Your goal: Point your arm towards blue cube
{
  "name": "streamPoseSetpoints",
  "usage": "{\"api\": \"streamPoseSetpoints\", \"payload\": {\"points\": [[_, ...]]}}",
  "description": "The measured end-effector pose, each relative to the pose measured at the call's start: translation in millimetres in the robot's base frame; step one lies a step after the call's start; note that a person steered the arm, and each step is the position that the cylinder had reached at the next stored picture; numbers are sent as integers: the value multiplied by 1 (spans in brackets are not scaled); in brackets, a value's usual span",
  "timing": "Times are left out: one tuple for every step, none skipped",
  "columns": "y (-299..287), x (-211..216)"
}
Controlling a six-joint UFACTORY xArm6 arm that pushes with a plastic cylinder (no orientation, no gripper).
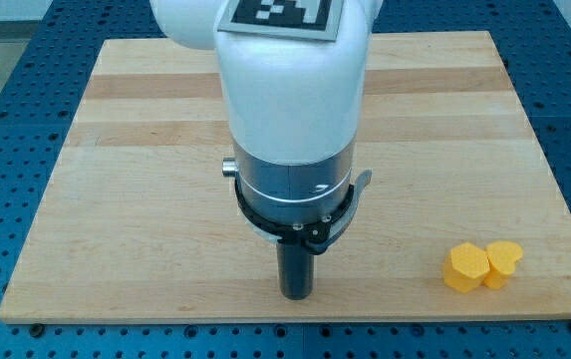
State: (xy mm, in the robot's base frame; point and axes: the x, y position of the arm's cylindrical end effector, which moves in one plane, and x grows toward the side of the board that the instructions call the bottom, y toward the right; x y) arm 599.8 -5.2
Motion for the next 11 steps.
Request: {"api": "streamPoseSetpoints", "payload": {"points": [[0, 0], [6, 0], [42, -18], [70, -75], [87, -129], [108, -200], [108, -264], [108, -316], [84, -349], [47, -358], [17, -364]]}}
